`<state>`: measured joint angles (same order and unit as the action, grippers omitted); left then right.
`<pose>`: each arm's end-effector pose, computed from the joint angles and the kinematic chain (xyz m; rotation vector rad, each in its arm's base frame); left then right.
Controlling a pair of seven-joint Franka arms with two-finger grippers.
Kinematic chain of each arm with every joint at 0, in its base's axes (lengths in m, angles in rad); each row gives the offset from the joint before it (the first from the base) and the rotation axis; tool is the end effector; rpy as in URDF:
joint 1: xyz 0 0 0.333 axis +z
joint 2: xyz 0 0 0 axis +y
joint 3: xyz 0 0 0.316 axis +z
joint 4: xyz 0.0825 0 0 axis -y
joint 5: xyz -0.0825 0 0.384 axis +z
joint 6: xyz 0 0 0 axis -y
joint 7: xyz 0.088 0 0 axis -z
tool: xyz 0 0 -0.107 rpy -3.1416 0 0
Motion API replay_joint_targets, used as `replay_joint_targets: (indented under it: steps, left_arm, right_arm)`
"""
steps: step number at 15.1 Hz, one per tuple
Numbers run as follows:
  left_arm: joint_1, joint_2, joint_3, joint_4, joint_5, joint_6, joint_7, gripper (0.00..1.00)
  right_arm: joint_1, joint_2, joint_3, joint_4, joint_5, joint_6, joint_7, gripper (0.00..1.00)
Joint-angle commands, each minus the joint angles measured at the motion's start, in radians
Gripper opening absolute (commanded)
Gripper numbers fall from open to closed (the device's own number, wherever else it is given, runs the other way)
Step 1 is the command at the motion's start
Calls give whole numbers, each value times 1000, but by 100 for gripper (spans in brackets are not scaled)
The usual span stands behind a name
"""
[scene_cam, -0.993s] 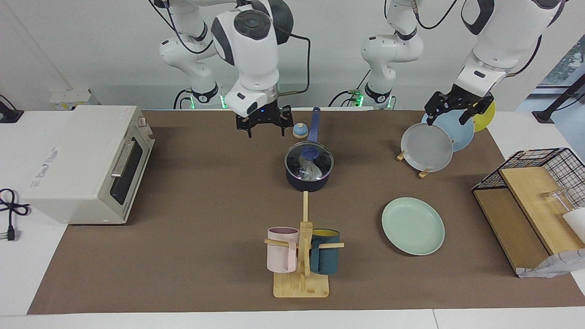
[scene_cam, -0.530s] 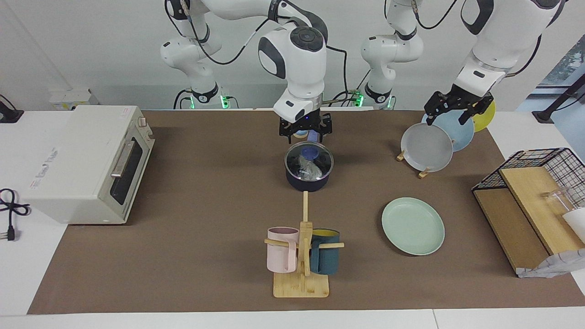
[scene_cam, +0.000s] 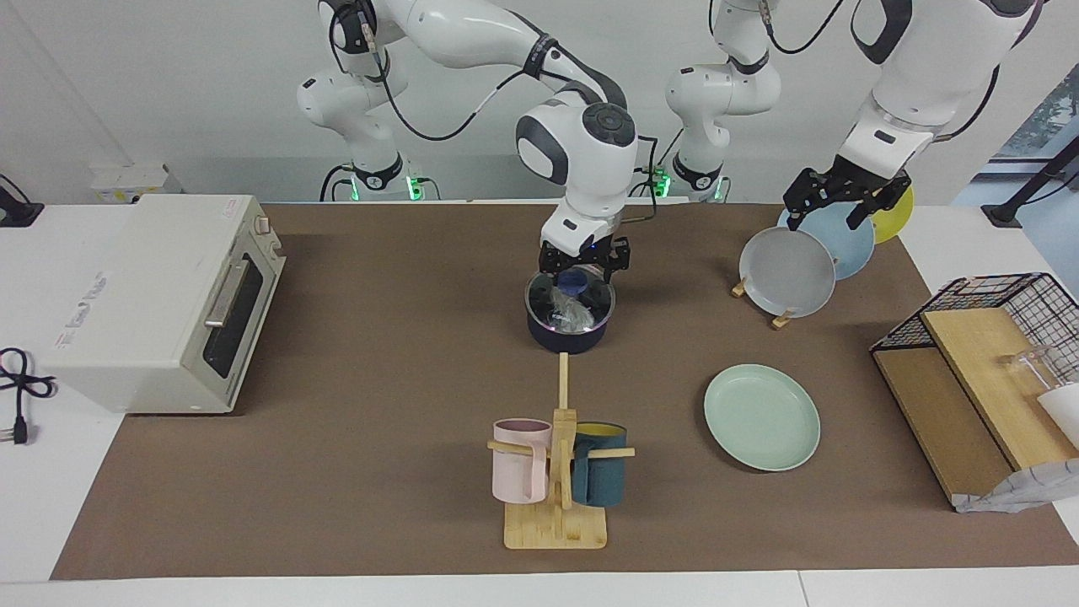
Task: Transfer vermicelli from pot to plate
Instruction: 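Reach the right gripper over the pot and grasp the glass lid knob, then lift the glass lid up off the pot with the right gripper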
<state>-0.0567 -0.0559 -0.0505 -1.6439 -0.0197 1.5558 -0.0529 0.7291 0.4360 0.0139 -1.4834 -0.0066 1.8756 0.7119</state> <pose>0.5312 -0.0601 0.6192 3.1258 -0.0847 -0.0524 0.5025 0.4590 0.4202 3.1114 0.0499 -0.0505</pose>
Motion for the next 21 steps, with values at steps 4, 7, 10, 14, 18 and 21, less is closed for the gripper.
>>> replay_joint_targets:
  steps: [4, 7, 10, 14, 18, 21]
  left_arm:
    - [8, -25, -2, -23, 17, 1, 10, 100]
    - [8, -25, -2, -23, 17, 1, 10, 100]
    - [8, -27, -2, -30, 17, 3, 8, 100]
    - [8, -27, -3, -30, 17, 3, 14, 100]
    - [6, -27, -3, -30, 17, 3, 11, 100]
    - [6, -27, -3, -28, 17, 4, 10, 100]
  right_arm:
    - [-5, -49, 1, -141, -13, 118, 6, 100]
    - [-4, -57, 3, -153, -13, 122, 3, 85]
    - [-4, -57, 3, -150, -13, 119, 3, 76]
    - [0, -56, 4, -141, -12, 108, 4, 75]
    - [-4, -56, 6, -141, -13, 106, 0, 61]
    - [-5, -56, 6, -135, -13, 102, -6, 43]
